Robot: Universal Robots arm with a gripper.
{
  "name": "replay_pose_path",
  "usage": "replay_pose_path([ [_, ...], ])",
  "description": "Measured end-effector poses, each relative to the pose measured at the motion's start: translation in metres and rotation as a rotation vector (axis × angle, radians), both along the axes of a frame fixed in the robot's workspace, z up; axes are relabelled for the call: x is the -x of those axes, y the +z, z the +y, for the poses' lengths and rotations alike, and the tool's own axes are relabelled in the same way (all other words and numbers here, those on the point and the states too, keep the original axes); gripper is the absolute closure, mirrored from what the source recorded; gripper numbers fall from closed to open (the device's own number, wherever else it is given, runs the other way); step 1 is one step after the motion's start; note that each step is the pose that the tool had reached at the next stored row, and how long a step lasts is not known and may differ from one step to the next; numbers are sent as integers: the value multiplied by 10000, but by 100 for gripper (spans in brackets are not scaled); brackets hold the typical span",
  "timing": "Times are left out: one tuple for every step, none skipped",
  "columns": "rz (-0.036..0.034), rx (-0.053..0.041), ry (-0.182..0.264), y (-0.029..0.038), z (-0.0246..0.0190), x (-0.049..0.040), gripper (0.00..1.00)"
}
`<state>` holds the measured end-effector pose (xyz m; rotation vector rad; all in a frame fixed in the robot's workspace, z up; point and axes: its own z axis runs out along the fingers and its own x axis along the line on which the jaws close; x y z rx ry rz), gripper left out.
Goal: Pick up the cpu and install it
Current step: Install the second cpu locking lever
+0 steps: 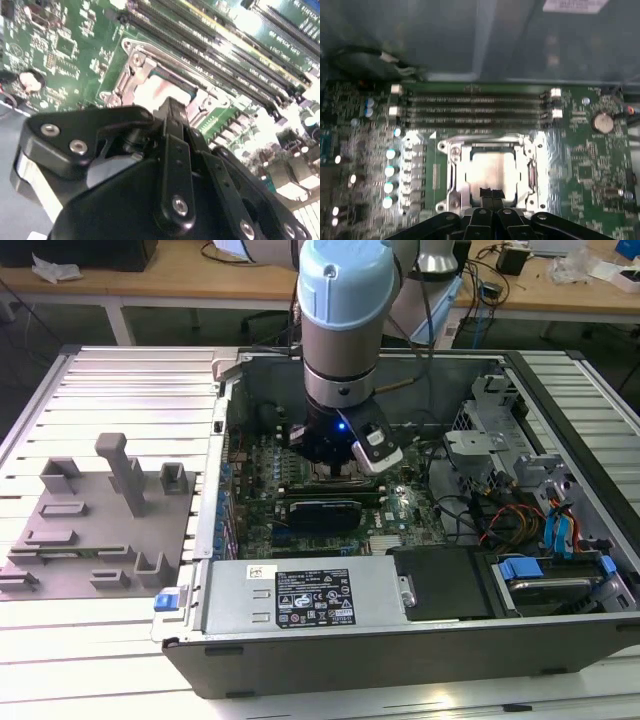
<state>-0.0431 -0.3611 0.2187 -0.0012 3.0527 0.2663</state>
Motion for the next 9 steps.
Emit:
replay_pose_path([
  [2, 3, -1, 30, 39, -26, 89],
  [3, 3, -1, 31, 39, -26, 89],
  [3, 4, -1, 32, 39, -26, 89],
  [3, 3, -1, 32, 39, -26, 89],
  [3, 4, -1, 32, 39, -26, 89],
  [3, 4, -1, 32, 39, -26, 89],
  [3, 4, -1, 33, 39, -26, 89],
  [3, 4, -1, 33, 39, -26, 89],
  [3, 4, -1, 33, 39, -26, 89],
])
